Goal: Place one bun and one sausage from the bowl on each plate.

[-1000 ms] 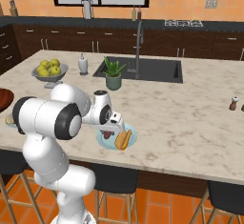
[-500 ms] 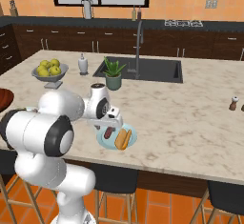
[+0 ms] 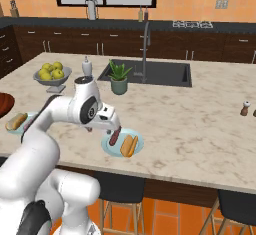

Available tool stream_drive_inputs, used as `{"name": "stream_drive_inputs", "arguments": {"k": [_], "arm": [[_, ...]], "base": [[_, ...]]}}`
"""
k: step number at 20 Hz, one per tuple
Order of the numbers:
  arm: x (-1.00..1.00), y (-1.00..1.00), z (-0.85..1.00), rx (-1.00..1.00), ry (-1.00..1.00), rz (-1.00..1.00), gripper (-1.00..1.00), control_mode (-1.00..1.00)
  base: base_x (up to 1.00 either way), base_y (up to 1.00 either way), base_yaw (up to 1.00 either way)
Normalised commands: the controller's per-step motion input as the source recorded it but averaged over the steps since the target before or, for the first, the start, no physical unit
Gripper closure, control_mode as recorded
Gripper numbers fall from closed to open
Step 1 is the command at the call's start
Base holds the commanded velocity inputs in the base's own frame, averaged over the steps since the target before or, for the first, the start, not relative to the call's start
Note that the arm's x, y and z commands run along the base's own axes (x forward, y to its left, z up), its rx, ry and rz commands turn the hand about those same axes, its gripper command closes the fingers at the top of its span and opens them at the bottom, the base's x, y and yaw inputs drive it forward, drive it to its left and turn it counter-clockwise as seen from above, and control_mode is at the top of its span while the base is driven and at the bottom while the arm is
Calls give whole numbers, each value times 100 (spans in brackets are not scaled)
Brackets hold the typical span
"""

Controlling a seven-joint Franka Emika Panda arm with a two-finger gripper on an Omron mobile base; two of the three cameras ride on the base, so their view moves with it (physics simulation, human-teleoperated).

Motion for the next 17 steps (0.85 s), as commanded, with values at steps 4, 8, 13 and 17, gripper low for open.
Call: {"name": "stream_drive_inputs", "arguments": {"k": [4, 8, 13, 17], "arm": [[-96, 8, 71, 0, -15, 0, -100, -100], [-31, 4, 75, 0, -8, 0, -100, -100], [0, 0, 36, 0, -1, 0, -100, -100], [0, 0, 11, 0, 0, 0, -100, -100]], "base": [[0, 0, 0], [0, 0, 0], [0, 0, 0], [0, 0, 0]]}}
